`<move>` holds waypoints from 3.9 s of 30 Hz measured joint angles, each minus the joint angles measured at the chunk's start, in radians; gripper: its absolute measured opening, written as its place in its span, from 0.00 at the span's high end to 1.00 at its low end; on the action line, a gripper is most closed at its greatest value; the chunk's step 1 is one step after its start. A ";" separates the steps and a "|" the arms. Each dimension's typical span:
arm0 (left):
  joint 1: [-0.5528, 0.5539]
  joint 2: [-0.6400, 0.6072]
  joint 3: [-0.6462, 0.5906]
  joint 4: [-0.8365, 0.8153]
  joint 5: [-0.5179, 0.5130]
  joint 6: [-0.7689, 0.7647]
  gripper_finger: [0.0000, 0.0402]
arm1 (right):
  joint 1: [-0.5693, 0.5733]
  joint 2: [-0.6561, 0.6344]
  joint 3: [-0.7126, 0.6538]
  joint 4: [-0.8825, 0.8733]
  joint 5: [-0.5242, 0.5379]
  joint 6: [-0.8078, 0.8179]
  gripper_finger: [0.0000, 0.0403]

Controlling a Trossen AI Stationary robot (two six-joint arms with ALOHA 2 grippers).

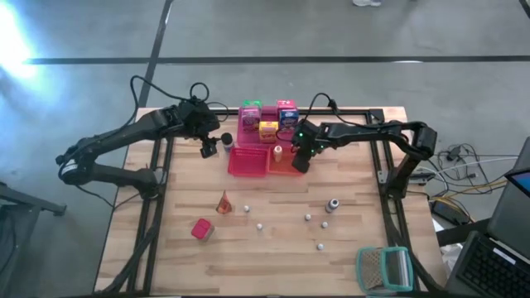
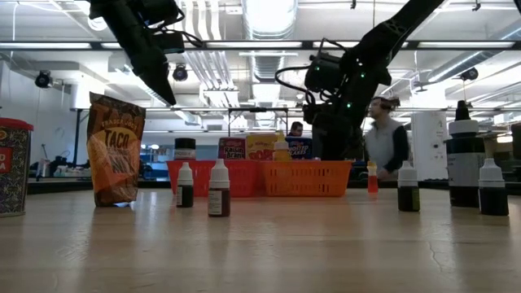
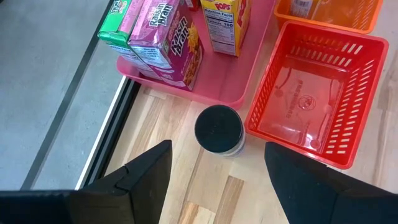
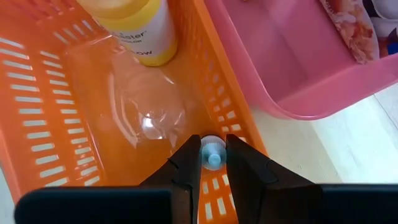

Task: Pick & Place Kitchen Items
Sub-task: Put the small red food coloring bottle into the orange bin, then put the small orange food coloring bottle into the orange bin

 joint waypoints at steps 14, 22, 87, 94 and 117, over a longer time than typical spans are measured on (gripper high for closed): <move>0.000 0.000 0.000 0.000 0.000 0.000 0.35 | -0.001 -0.007 -0.002 -0.035 -0.025 0.016 0.76; 0.000 0.000 0.000 0.000 0.000 0.000 0.35 | 0.001 -0.005 0.043 -0.092 -0.031 0.015 0.70; 0.000 0.000 0.000 0.000 0.000 0.000 0.35 | -0.174 -0.142 0.018 -0.390 0.090 0.202 0.60; 0.000 0.000 0.000 0.000 0.000 0.000 0.35 | -0.183 -0.124 0.018 -0.367 0.092 0.178 0.65; 0.000 0.000 0.000 0.000 0.000 0.000 0.35 | -0.185 -0.125 0.018 -0.373 0.090 0.170 0.81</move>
